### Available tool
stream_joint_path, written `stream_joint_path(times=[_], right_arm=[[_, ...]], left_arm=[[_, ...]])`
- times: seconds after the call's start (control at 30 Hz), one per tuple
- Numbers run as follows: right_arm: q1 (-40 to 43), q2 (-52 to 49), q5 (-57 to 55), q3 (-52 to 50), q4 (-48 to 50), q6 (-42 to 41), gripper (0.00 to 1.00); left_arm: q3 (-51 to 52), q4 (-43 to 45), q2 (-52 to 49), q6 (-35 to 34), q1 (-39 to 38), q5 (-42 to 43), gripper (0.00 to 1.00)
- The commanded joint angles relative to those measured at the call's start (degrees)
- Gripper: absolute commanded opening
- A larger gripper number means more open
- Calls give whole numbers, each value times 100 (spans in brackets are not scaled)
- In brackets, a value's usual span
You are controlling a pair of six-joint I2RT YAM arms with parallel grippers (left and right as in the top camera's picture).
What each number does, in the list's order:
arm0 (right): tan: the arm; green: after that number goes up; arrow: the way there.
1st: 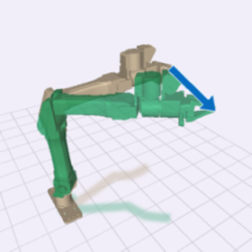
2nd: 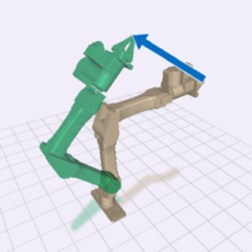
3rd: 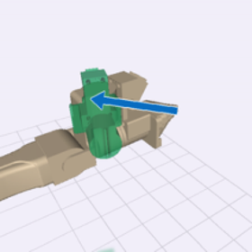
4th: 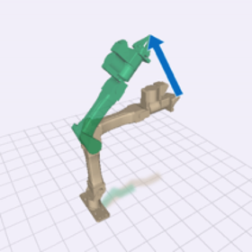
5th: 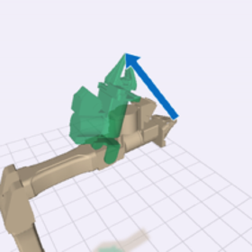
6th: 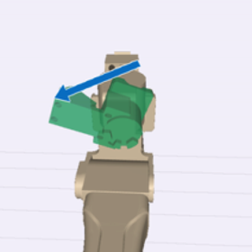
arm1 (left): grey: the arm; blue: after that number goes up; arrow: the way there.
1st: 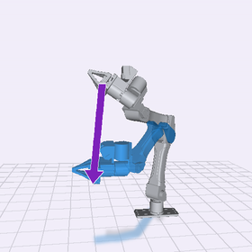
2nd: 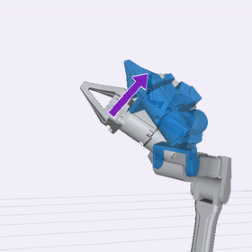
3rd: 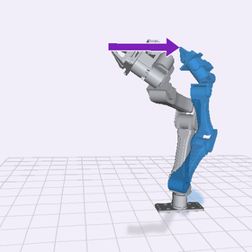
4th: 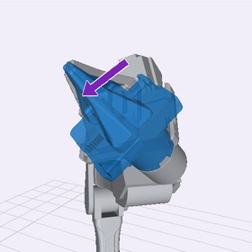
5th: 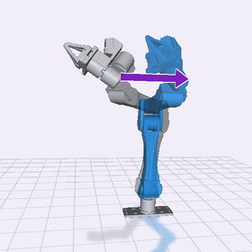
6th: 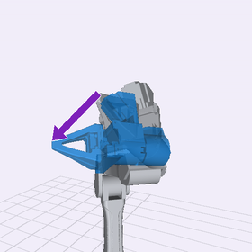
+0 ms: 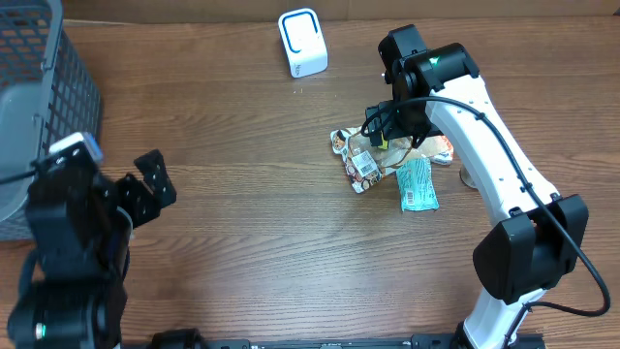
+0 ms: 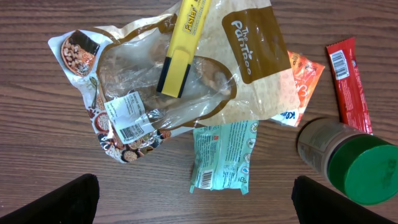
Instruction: Scan the item barcode
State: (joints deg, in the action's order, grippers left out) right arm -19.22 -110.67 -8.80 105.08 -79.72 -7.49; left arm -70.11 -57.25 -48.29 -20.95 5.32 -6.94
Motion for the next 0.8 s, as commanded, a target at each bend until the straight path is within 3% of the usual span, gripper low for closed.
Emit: stream_joint_path(times=[0.0,0.3,0.57,0.77], right_arm=[[7,39,7,-24,13,-22,100],[7,39,7,-24,13,-22,100],[7,39,7,-24,13,-22,100],[7,39,7,-24,13,-22,100]], left_arm=[[0,7,503,63,-20,-55,100],[295,7,1510,63,-20,-55,100],[1528,4,2662,11,-22,87,100],[2817,1447,3657,-199,-68,442,100]])
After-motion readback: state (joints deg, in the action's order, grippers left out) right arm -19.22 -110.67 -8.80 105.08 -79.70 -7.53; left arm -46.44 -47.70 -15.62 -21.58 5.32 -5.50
